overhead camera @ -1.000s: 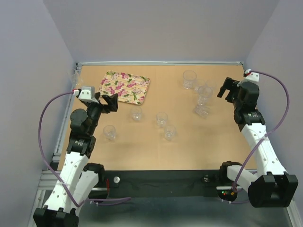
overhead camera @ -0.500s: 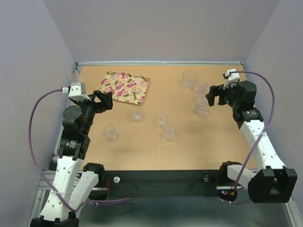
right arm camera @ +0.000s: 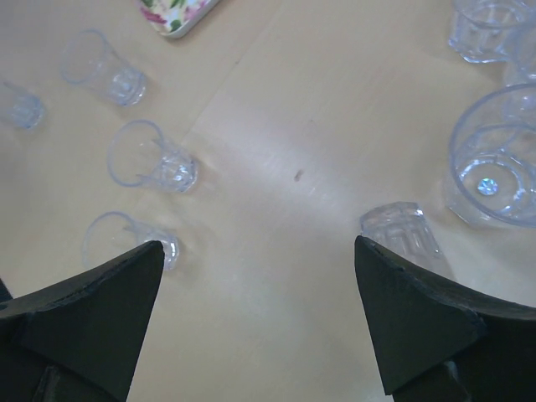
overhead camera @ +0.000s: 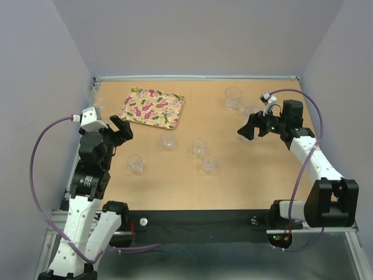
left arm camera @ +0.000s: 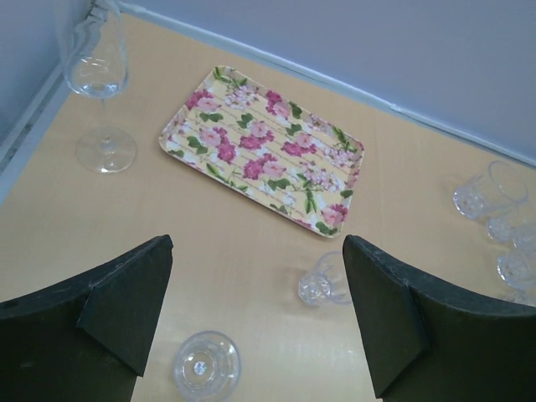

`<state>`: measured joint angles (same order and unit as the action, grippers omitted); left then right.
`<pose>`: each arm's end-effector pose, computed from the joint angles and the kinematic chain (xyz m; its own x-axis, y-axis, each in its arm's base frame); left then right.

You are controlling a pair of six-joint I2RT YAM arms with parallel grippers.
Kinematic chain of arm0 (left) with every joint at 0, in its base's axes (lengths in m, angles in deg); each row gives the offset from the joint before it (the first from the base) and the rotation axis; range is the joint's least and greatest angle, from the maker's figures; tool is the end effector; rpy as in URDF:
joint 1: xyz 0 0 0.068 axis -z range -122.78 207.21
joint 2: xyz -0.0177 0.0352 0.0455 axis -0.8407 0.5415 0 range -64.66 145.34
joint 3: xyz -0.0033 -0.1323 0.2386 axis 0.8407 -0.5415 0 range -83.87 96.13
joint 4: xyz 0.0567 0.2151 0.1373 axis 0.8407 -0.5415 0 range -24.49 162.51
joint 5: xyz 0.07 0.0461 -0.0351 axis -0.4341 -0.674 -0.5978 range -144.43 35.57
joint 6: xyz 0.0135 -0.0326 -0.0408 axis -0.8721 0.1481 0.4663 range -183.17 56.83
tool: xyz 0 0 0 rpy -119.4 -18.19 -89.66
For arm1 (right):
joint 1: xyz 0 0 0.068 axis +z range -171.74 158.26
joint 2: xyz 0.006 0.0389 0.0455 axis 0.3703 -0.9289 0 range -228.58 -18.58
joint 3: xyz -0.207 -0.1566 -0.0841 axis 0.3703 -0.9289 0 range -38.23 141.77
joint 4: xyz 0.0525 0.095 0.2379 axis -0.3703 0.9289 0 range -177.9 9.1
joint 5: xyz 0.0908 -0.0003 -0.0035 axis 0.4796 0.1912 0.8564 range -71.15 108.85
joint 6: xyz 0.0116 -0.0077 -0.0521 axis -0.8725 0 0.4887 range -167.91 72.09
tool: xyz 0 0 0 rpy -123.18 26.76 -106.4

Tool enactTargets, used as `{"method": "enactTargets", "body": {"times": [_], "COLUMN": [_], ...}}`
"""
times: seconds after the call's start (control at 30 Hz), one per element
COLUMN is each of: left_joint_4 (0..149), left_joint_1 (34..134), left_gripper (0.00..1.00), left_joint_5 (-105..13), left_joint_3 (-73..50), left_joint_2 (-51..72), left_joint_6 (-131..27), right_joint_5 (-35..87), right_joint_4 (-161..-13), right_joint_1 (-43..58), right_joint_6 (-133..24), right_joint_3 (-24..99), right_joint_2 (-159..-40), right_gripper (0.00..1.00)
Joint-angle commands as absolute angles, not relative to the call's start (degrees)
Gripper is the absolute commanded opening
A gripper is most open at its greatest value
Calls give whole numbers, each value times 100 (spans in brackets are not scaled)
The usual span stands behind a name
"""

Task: Place the glasses into the tray
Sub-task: Grab a glass with a robot arm

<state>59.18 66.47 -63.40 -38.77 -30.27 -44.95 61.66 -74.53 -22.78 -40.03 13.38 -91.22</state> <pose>0.1397 -0.0172 0.3621 -0.0442 -0.3058 -0.9511 -0.0092 0.9521 -0.3057 0.2744 0.0192 0.2770 -0.4844 -0.0918 -0.8700 -0.6196 0.7381 0.2671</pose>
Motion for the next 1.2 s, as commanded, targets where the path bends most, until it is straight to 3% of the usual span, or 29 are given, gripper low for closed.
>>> {"method": "enactTargets", "body": {"times": [0.0, 0.27, 0.5, 0.97, 1.17], "left_joint_4": [5985, 5880, 4502, 3990, 4077], "left_joint_1": [6609, 6153, 5994, 5765, 5590], "left_gripper": [94, 94, 95, 96, 97], "left_joint_5": [-6875, -6911, -7384, -8904, -8994], "left_joint_3": [-3475, -2518, -717, 234, 647], "left_joint_2": [-2829, -1423, 308, 1663, 2304], "left_joint_6": [-4323, -3962, -3373, -3162, -3538], "right_joint_5": [6965, 7194, 7018, 6912, 6912], "right_joint_4": [-7516, -7524, -7516, -7516, -7516], "right_joint_1": [-2270, -2270, -2270, -2270, -2270], "right_joint_6": [-4115, -4035, -3982, -3947, -3930], "right_joint_3": [1434, 1151, 1090, 1107, 1107], "right_joint_2": [-8881, -8582, -8529, -8467, -8485], "right_gripper": [100, 100, 100, 100, 100]}}
